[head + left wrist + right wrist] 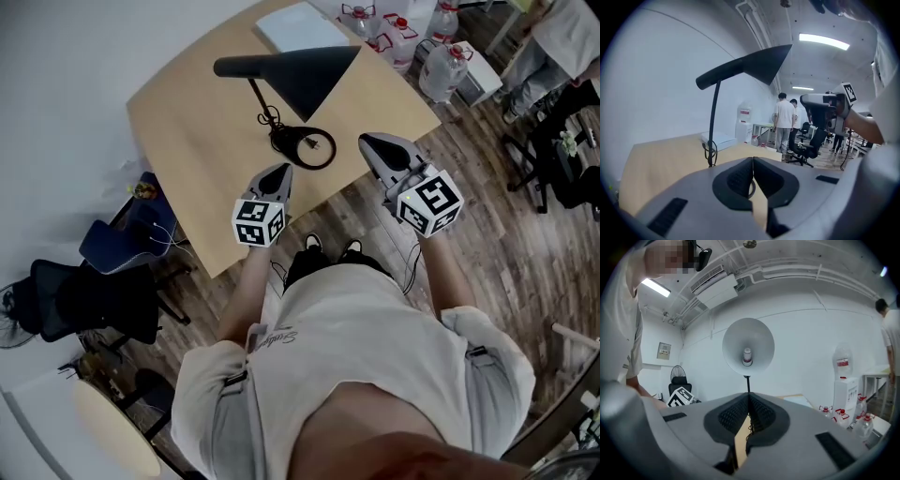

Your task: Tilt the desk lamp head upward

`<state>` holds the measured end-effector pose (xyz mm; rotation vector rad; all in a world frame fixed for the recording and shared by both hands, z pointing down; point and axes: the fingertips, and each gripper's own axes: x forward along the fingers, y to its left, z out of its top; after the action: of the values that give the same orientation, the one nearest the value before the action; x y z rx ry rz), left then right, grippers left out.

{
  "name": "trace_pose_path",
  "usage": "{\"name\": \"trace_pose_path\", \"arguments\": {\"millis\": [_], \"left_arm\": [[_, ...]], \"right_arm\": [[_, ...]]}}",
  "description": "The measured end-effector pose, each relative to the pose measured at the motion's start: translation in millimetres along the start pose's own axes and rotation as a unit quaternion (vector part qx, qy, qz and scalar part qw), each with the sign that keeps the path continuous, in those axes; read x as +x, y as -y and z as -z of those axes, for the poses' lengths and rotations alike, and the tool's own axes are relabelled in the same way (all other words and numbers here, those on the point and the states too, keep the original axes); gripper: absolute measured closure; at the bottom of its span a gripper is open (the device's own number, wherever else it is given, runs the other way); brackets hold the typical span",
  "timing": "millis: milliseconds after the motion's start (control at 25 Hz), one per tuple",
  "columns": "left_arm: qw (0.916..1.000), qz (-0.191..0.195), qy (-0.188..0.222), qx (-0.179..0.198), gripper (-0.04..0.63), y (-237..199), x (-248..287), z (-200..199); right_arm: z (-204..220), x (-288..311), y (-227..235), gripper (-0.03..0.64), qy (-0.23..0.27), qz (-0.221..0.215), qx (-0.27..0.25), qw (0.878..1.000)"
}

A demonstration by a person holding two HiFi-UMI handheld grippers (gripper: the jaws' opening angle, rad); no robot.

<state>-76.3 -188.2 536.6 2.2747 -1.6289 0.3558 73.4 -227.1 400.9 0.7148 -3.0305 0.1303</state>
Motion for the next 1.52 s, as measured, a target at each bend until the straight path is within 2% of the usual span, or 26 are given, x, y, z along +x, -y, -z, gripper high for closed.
{"name": "trace_pose_path", "arguments": {"millis": [120, 320, 680, 840, 1000, 1320, 1520], "left_arm": [[0.9999, -0.004, 0.015, 0.002, 0.58, -1, -18, -8], [0.9986, -0.003, 0.052, 0.008, 0.58, -2, -49, -43], [0.9933, 0.004, 0.108, 0.04, 0.579, 0, -75, -98], [0.9918, 0.007, 0.122, 0.035, 0.578, 3, -81, -105], [0.9917, 0.014, 0.121, 0.04, 0.579, 7, -82, -106], [0.9887, 0.034, 0.134, 0.058, 0.579, 17, -90, -121], [0.9893, 0.038, 0.129, 0.057, 0.579, 19, -91, -115]], "right_arm": [[7, 1, -5, 0.623, -0.003, 0.02, -0.014, 1.0], [13, 1, -19, 0.623, -0.004, 0.056, -0.041, 0.998], [24, 11, -49, 0.623, 0.0, 0.063, -0.009, 0.998], [20, 13, -56, 0.623, -0.004, 0.066, -0.029, 0.997], [19, 13, -56, 0.623, -0.011, 0.065, -0.06, 0.996], [9, 12, -52, 0.623, 0.005, 0.077, -0.042, 0.996], [1, 19, -57, 0.623, 0.012, 0.066, -0.052, 0.996]]}}
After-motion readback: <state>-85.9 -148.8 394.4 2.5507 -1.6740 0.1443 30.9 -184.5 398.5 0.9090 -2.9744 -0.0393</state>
